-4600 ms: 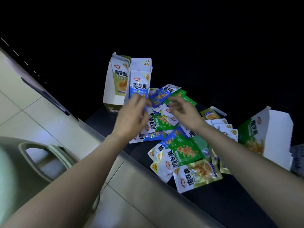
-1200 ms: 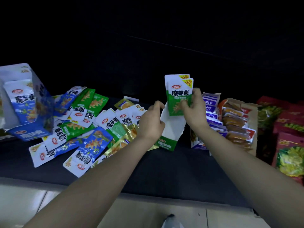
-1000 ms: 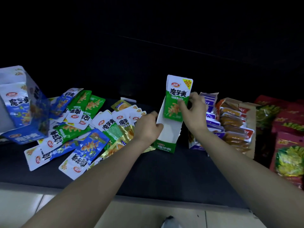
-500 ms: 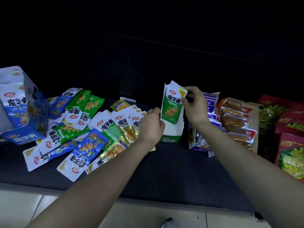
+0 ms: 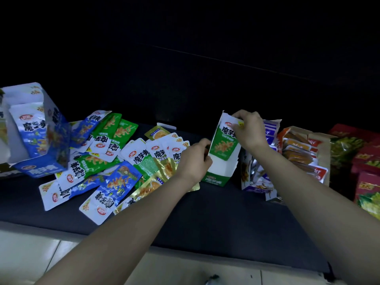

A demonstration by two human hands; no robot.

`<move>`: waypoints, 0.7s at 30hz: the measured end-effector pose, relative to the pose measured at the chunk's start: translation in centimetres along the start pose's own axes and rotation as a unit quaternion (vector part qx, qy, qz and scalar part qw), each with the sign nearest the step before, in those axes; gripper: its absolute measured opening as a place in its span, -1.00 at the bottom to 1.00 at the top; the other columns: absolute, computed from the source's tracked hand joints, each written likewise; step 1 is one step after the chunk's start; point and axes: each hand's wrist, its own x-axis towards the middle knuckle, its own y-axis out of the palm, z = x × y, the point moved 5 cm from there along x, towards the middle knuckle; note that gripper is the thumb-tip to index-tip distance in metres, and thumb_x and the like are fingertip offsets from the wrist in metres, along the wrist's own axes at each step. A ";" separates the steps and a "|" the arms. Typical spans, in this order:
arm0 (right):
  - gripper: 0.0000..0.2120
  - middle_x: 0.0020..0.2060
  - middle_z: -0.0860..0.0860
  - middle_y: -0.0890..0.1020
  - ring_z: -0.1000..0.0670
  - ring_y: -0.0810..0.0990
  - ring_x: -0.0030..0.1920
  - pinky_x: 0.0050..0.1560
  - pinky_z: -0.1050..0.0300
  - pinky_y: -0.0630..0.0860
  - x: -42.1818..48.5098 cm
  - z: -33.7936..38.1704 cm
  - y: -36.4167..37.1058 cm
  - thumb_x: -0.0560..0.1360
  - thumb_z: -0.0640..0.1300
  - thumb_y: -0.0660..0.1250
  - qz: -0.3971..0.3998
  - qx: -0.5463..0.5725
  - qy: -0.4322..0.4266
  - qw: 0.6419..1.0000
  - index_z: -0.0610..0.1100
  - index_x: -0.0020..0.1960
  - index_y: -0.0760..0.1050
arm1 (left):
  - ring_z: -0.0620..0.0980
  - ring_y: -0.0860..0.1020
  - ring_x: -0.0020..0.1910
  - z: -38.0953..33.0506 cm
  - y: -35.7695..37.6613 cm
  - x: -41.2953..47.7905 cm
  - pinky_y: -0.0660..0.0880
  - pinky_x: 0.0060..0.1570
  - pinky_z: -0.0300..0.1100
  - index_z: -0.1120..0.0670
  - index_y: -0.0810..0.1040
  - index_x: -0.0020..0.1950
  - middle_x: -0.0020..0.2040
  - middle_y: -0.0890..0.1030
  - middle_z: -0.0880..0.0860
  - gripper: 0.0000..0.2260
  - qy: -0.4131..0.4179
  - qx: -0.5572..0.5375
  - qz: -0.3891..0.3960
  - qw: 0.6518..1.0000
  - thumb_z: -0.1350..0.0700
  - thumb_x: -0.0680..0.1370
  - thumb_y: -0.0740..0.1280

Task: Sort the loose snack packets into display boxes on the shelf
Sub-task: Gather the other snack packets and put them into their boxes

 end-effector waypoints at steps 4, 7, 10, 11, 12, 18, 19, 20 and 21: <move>-0.76 0.22 -0.24 0.44 -0.29 0.38 0.23 0.20 -0.06 0.36 0.9 -0.6 -0.3 0.59 -0.20 0.32 0.018 0.027 -0.006 0.999 -0.13 0.25 0.53 | 0.09 0.58 -0.12 0.1 -0.6 -0.2 0.52 -0.11 -0.02 0.10 0.48 0.26 0.00 0.63 0.10 -0.68 0.008 0.008 -0.023 1.000 0.27 0.51 0.28; -0.71 0.22 -0.22 0.45 -0.26 0.32 0.30 0.30 -0.13 0.33 0.9 -0.3 0.6 0.56 -0.22 0.34 0.019 -0.011 -0.018 1.000 -0.16 0.28 0.51 | 0.08 0.58 -0.10 0.1 -0.3 -0.3 0.51 -0.10 -0.05 0.09 0.48 0.26 0.02 0.63 0.09 -0.68 0.010 0.010 -0.011 1.000 0.24 0.51 0.31; -0.69 0.13 -0.21 0.47 -0.23 0.37 0.21 0.14 -0.04 0.37 0.4 0.0 0.1 0.49 -0.31 0.37 -0.070 -0.013 -0.016 0.997 -0.20 0.22 0.49 | 0.06 0.58 -0.06 0.1 -0.2 -0.1 0.48 -0.12 -0.14 0.09 0.47 0.28 0.06 0.62 0.07 -0.68 -0.005 -0.001 -0.003 1.000 0.23 0.53 0.32; -0.72 0.09 -0.20 0.47 -0.22 0.39 0.17 0.09 -0.04 0.39 0.3 0.0 -0.3 0.48 -0.32 0.38 -0.093 -0.005 -0.018 0.995 -0.22 0.17 0.49 | 0.06 0.58 -0.05 0.2 -0.1 0.0 0.48 -0.11 -0.15 0.08 0.46 0.29 0.07 0.62 0.07 -0.67 -0.011 -0.006 0.002 1.000 0.22 0.53 0.32; -0.74 0.06 -0.20 0.48 -0.21 0.40 0.14 0.07 -0.05 0.40 0.3 0.1 -0.6 0.47 -0.32 0.39 -0.105 0.003 -0.023 0.994 -0.22 0.14 0.49 | 0.06 0.58 -0.04 0.2 0.0 0.1 0.48 -0.09 -0.15 0.08 0.45 0.30 0.09 0.61 0.08 -0.67 -0.015 -0.009 0.010 1.000 0.20 0.54 0.33; -0.80 0.03 -0.02 0.48 0.06 0.49 -0.01 0.05 0.23 0.43 0.7 5.0 -1.7 0.50 -0.27 0.32 -0.082 0.119 -0.083 0.986 -0.15 0.12 0.51 | -0.02 0.58 -0.01 1.2 -1.6 0.2 0.50 -0.02 -0.14 0.06 0.55 0.19 0.07 0.61 0.02 -0.74 -0.041 -0.015 0.004 0.999 -0.04 0.58 0.32; -0.82 -0.01 0.01 0.50 0.16 0.50 -0.10 -0.03 0.35 0.41 0.7 6.7 -1.4 0.50 -0.29 0.30 -0.059 0.153 -0.099 0.982 -0.16 0.09 0.53 | -0.01 0.58 -0.02 1.8 -2.7 0.0 0.48 -0.06 -0.16 0.07 0.57 0.15 0.05 0.61 0.03 -0.78 -0.037 0.007 -0.020 0.999 -0.01 0.59 0.30; -0.82 -0.09 0.05 0.53 0.21 0.50 -0.17 -0.11 0.42 0.38 0.7 8.3 -0.8 0.50 -0.31 0.28 -0.030 0.179 -0.111 0.977 -0.16 0.07 0.54 | 0.00 0.58 -0.01 2.6 -3.8 -0.3 0.45 -0.08 -0.16 0.08 0.59 0.13 0.03 0.61 0.05 -0.81 -0.031 0.042 -0.044 0.998 0.04 0.59 0.29; -0.83 -0.17 0.09 0.55 0.24 0.50 -0.23 -0.17 0.44 0.37 0.8 9.9 0.1 0.50 -0.32 0.27 0.004 0.196 -0.115 0.974 -0.16 0.05 0.55 | 0.04 0.56 0.03 3.6 -4.9 -0.7 0.43 -0.09 -0.15 0.09 0.60 0.13 0.02 0.60 0.07 -0.82 -0.025 0.086 -0.064 0.994 0.08 0.59 0.29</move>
